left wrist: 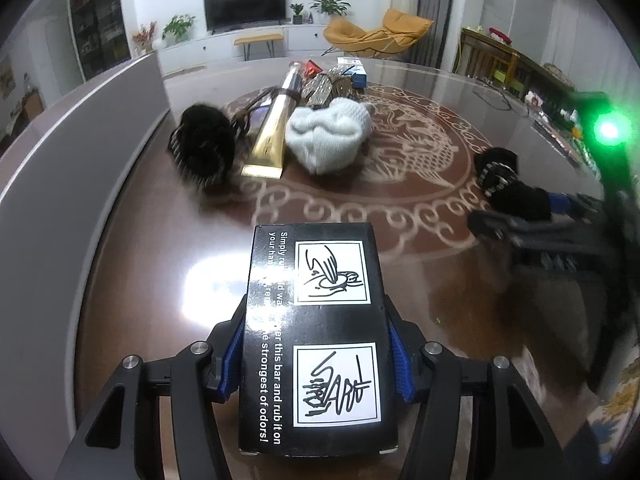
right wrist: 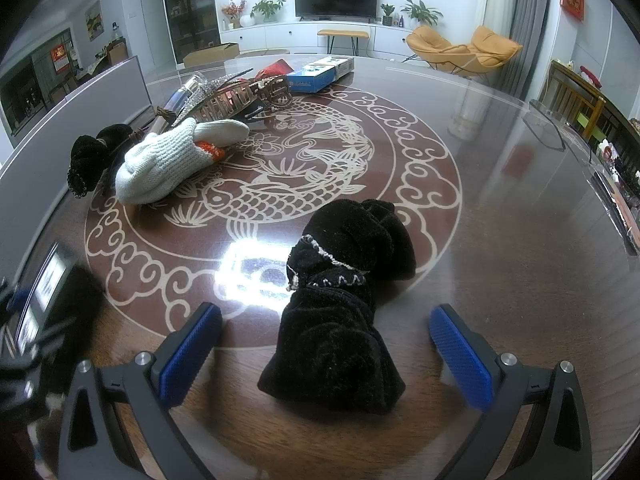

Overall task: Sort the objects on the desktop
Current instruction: 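Lift the box with the left gripper while the right gripper lifts the pouch toward the bin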

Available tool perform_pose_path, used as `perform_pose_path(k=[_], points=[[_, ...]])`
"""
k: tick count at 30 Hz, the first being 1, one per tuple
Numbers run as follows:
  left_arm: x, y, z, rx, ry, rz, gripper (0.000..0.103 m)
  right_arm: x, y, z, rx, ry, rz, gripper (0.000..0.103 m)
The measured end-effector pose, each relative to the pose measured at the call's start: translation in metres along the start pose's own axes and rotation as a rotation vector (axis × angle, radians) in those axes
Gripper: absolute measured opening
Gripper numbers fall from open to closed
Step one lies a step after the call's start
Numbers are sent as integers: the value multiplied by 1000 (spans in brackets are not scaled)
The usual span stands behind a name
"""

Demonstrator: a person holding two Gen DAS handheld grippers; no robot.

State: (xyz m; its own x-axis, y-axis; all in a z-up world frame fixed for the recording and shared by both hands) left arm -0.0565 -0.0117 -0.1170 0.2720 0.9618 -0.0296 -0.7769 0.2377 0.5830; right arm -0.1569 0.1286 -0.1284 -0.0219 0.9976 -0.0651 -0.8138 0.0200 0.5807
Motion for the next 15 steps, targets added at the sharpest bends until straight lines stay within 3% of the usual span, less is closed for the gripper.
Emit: perform_pose_path(k=[4, 13, 15], points=[[-7, -20, 17, -5, -27, 84, 58, 0, 0, 0, 0, 0, 0, 103], [-23, -29, 32, 27, -41, 121, 58, 0, 0, 0, -1, 0, 0, 103], [-26, -29, 36, 41, -42, 128, 58, -5, -2, -1, -71, 20, 38, 103]])
Point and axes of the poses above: each gripper's, at about its wrist camera, not at the fingertips, and z roughly against the way its jaws point, x to its right, y to its top, the point moved 10 cm from there along -z, roughly the way its jaws point, and after that the axes turned 8 degrees about -z, right-handed, at the moved point
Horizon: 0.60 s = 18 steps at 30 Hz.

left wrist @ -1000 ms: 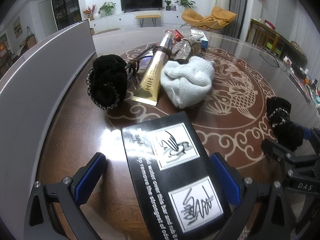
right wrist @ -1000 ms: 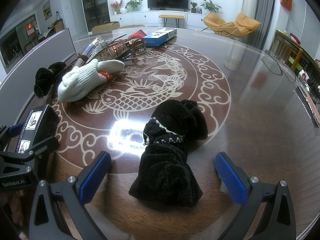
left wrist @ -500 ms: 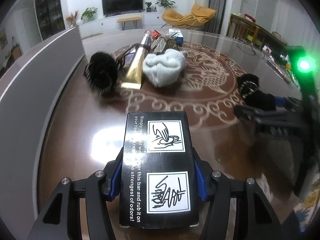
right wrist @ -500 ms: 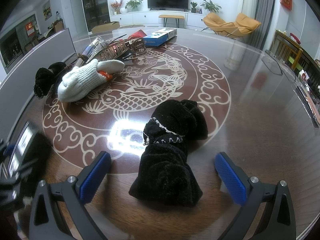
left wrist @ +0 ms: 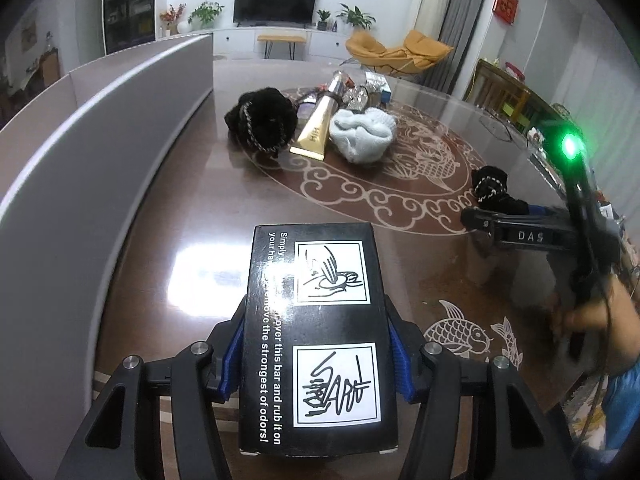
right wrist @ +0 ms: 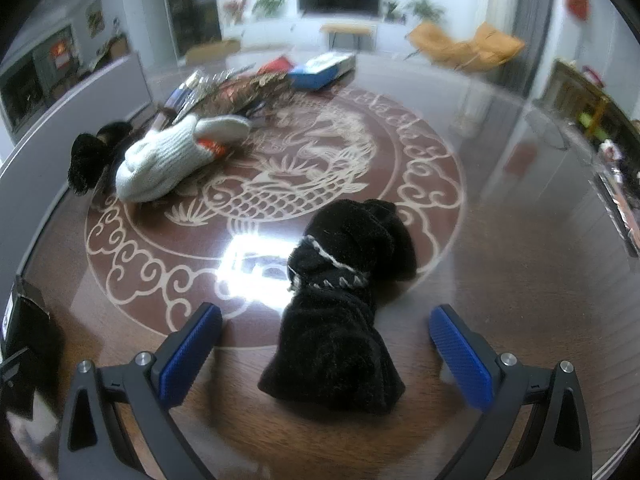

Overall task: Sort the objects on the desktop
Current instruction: 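Lift the box with the left gripper while the right gripper lifts the pouch toward the bin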

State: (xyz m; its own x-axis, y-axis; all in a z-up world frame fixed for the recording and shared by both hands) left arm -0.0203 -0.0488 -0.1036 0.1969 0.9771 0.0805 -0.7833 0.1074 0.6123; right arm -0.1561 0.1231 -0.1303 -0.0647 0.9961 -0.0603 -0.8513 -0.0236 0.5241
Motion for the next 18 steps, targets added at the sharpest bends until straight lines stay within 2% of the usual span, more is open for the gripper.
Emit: perform_pose_path(k=[1, 2, 6, 9, 11, 13, 14, 16, 18], points=[[-2, -1, 3, 4, -9, 10, 58, -10, 2, 0, -41, 44, 35, 98], [-4, -2, 5, 7, -15, 18, 58, -19, 8, 6, -24, 91, 43, 93], [-13, -5, 9, 6, -5, 24, 58, -69, 54, 44, 77, 273, 28, 93], [-21, -8, 14, 6, -1, 44, 58, -77, 96, 60, 96, 280, 23, 94], [-27, -12, 19, 12, 0, 59, 58, -62, 110, 63, 93, 253, 22, 101], [-29, -14, 23, 18, -3, 71, 58, -46, 102, 56, 24, 229, 43, 103], [-29, -15, 23, 19, -8, 73, 58, -41, 86, 52, -24, 228, 56, 103], [-23, -12, 22, 23, -26, 69, 58, -46, 62, 54, -52, 252, 89, 103], [-15, -10, 21, 22, -43, 60, 58, -57, 39, 45, -67, 234, 174, 103]])
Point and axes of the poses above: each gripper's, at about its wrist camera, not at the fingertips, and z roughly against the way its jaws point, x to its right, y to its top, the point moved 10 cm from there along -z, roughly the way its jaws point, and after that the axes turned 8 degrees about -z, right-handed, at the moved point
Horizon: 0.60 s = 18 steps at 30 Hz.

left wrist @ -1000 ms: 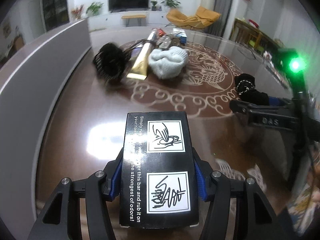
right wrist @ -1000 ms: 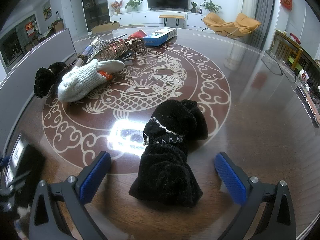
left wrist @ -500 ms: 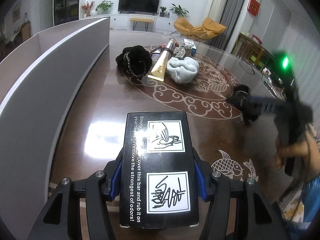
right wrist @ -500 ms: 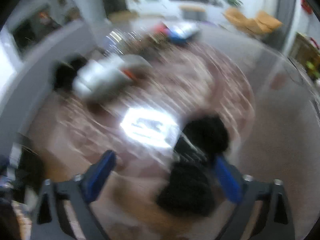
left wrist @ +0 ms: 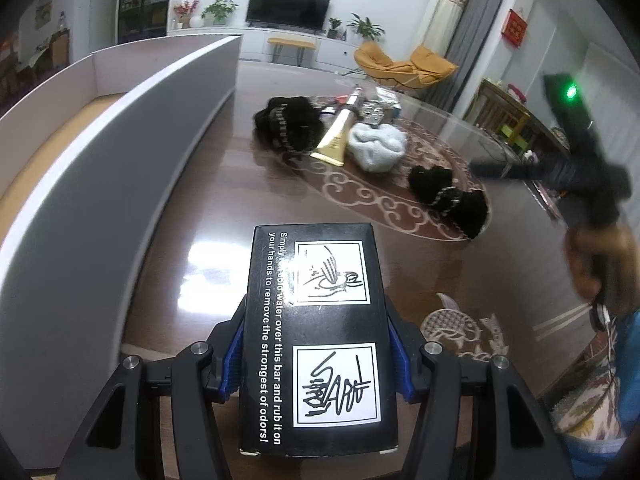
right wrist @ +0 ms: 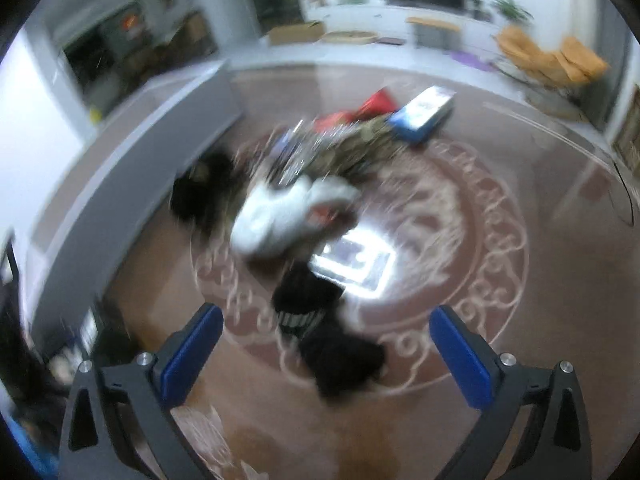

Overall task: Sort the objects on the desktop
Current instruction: 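Lower the pouch into the bin and open the right gripper while the left gripper releases the box there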

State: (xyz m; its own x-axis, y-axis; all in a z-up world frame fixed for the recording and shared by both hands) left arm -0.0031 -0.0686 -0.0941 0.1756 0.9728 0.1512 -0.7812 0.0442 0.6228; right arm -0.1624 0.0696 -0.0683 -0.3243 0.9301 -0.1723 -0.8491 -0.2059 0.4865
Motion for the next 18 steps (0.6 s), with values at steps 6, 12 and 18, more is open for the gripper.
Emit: perform_pose_path(k=[6, 12, 18], points=[[6, -1, 9, -16, -1, -12, 58, -12, -30, -54, -141, -49, 146, 62], [-6, 4, 35, -7, -45, 57, 58, -24, -38, -36, -87, -28, 163, 30], [-58, 49, 115, 130, -14, 87, 58, -114, 6, 32, 39, 153, 180, 30]])
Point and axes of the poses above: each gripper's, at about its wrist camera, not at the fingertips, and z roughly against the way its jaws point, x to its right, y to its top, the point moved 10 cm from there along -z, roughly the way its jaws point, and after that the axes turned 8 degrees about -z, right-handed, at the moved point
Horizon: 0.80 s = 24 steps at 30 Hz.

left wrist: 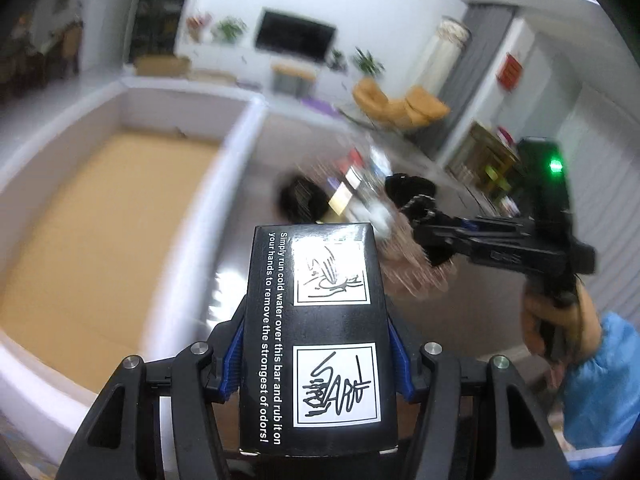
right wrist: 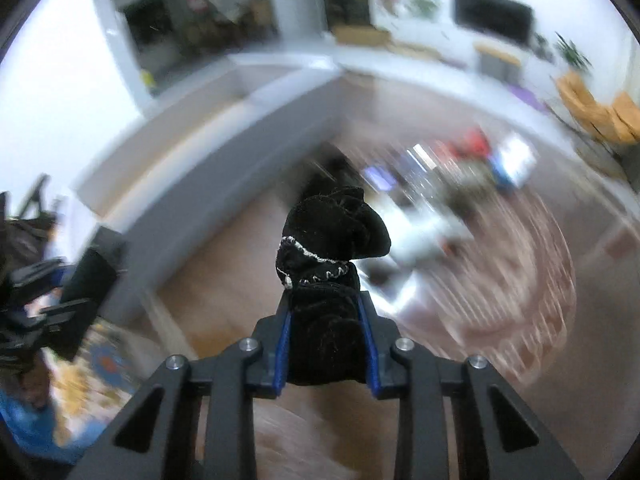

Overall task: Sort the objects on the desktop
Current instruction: 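Lower the pouch into the bin and open the right gripper while the left gripper releases the box there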

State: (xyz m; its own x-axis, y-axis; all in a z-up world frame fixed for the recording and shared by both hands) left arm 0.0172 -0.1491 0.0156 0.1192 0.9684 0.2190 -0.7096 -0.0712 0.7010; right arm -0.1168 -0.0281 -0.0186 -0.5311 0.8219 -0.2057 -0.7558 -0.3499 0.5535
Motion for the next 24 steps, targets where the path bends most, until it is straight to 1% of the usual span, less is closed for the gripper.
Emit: perform_pose_path(k=[1, 2, 4, 6, 8, 10, 11, 12, 14, 15, 16, 17, 18, 19, 20, 22, 24], points=[[-18, 9, 10, 16, 33, 8, 58, -23, 14, 4, 22, 32, 24, 30], [-46, 18, 20, 26, 83, 22, 58, -59, 32, 5, 42, 86, 56, 30], [-96, 26, 27, 3, 183, 53, 58, -108, 54, 0, 54, 154, 89, 30], [-143, 29, 24, -35, 259, 83, 58, -170, 72, -19, 50, 227, 137, 30], [-187, 24, 14, -92, 333, 116, 58, -206, 79, -43, 31, 240, 176, 30], [-224, 13, 1, -158, 383, 148, 58, -234, 77, -77, -7, 229, 203, 30], [-236, 6, -6, -196, 397, 158, 58, -241, 74, -94, -32, 223, 206, 31], [-245, -2, -12, -236, 406, 165, 58, -245, 69, -112, -68, 218, 210, 34], [-256, -18, -21, -315, 440, 168, 59, -246, 52, -146, -154, 176, 223, 46], [-256, -20, -21, -318, 452, 163, 59, -245, 49, -152, -162, 165, 229, 65], [-254, -18, -20, -309, 460, 150, 66, -244, 44, -156, -162, 160, 236, 82], [-250, -17, -19, -307, 484, 117, 90, -243, 40, -158, -152, 158, 248, 88], [-247, -14, -19, -299, 530, 63, 99, -240, 37, -159, -140, 143, 268, 90], [-242, -12, -20, -294, 563, 29, 103, -235, 35, -160, -138, 128, 281, 90], [-239, -15, -23, -316, 611, -26, 103, -231, 32, -162, -137, 119, 295, 90], [-238, -22, -26, -341, 652, -78, 103, -226, 30, -164, -116, 108, 333, 89], [-238, -23, -23, -347, 681, -118, 103, -239, 30, -155, -106, 102, 342, 89]])
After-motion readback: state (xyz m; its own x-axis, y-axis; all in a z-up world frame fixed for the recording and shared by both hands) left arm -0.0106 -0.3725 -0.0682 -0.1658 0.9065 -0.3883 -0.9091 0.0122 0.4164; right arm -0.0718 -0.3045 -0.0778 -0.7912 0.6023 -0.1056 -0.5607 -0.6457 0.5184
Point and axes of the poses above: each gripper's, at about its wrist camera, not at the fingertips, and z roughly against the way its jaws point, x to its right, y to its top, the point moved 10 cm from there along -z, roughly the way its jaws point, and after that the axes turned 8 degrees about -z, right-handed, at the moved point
